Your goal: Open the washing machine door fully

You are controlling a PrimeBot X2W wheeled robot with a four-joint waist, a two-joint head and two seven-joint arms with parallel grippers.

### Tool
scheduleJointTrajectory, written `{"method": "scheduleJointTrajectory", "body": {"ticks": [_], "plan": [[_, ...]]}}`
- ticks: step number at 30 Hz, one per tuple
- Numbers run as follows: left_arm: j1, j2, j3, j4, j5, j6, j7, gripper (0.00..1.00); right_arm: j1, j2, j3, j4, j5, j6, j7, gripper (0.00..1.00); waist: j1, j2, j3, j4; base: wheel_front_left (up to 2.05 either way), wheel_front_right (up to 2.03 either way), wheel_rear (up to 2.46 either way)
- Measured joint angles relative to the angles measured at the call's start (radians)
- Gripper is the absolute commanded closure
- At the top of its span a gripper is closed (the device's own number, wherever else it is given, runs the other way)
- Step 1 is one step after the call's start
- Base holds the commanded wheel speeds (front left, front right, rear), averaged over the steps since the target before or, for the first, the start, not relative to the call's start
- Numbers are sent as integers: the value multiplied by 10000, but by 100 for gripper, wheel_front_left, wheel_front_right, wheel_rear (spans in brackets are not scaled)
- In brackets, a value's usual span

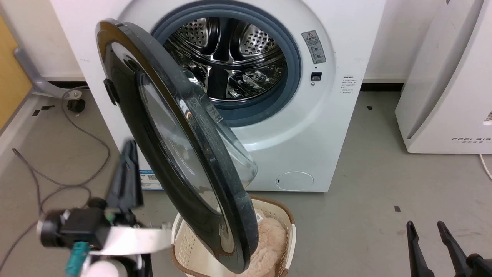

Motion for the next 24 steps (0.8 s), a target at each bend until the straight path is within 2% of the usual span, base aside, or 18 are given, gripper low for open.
{"method": "scheduleJointTrajectory", "body": {"ticks": [6, 11, 17, 24], "plan": [[-675, 17, -257, -2159, 128, 36, 4, 100, 2, 0, 6, -10, 0, 0, 33, 0, 0, 0, 32, -24, 0, 0, 0], [-1188, -17, -1170, -3338, 107, -98, 305, 100, 2, 0, 42, -25, -4, 0, 40, 0, 0, 0, 48, -61, 0, 0, 0], [-1349, -102, -3166, -3595, -274, -437, 1120, 100, 8, 2, 107, -25, -4, 0, 50, 0, 0, 0, 52, -134, 0, 0, 0], [-867, -123, -5172, -3126, -815, -589, 2127, 100, 38, 2, 125, 6, -4, 0, 117, 0, 0, 0, 65, -169, 0, 0, 0]]}}
